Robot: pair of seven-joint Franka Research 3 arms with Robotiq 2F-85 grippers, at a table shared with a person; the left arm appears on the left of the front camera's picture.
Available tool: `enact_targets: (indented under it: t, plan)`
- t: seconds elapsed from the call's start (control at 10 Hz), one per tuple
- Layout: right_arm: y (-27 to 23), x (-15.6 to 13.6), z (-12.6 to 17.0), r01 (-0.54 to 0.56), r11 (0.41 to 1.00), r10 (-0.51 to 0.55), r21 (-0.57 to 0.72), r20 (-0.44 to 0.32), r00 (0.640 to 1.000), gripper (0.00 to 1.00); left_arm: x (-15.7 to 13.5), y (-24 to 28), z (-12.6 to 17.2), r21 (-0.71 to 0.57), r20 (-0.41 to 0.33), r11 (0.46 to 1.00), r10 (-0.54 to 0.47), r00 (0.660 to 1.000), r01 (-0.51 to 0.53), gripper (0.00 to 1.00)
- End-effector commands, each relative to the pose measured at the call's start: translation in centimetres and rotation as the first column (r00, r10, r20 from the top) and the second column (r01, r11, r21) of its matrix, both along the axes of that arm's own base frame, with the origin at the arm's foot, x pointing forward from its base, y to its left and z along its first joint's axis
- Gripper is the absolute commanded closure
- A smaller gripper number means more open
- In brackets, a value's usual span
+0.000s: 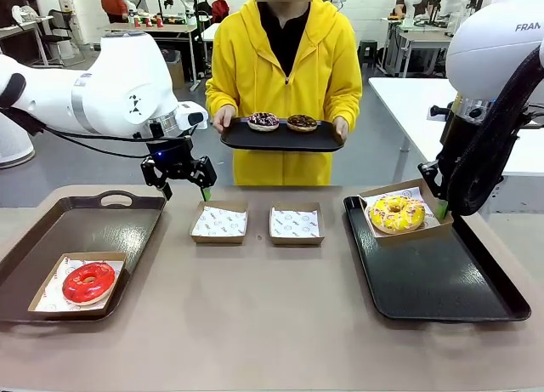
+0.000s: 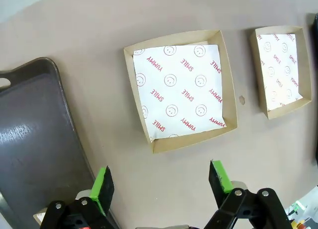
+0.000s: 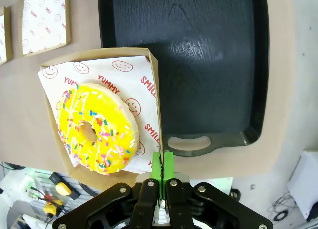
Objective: Individually package the donuts and arrange them on the tray.
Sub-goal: Place the picked Paper togo box on the Handle tray while simultaneously picking up another Paper togo box from the table with the other hand.
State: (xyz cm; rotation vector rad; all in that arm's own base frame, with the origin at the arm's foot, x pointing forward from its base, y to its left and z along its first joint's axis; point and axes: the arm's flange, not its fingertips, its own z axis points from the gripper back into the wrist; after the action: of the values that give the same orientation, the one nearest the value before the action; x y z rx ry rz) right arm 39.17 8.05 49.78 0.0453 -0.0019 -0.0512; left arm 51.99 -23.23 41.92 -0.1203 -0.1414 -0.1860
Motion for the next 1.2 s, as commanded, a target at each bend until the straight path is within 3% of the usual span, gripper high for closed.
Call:
enact_targets:
  t: [0.0,0.4,0.7,1.1]
  plan:
    - [0.1,0.0,0.2,-0.003,1.0,0.003,0.002,-0.007,1.0,0.99,-0.2,0.3,0.3,-0.013,-0.01,1.0,-0.001,1.0,0.0,0.0]
    - [-0.3,-0.4,-0.5,-0.027,1.0,0.027,0.004,0.005,1.0,0.99,0.3,0.5,-0.1,0.026,0.001,0.999,0.023,1.0,-0.023,0.0]
    - [-1.9,-1.6,-3.5,-0.013,1.0,0.013,0.006,0.015,1.0,0.99,1.8,1.1,0.0,0.034,0.016,0.996,0.079,0.997,-0.08,0.0]
    - [-3.2,-2.3,-7.1,-0.019,1.0,0.019,0.014,0.002,1.0,0.99,3.6,0.0,-2.1,0.064,-0.026,0.993,0.1,0.995,-0.098,0.0]
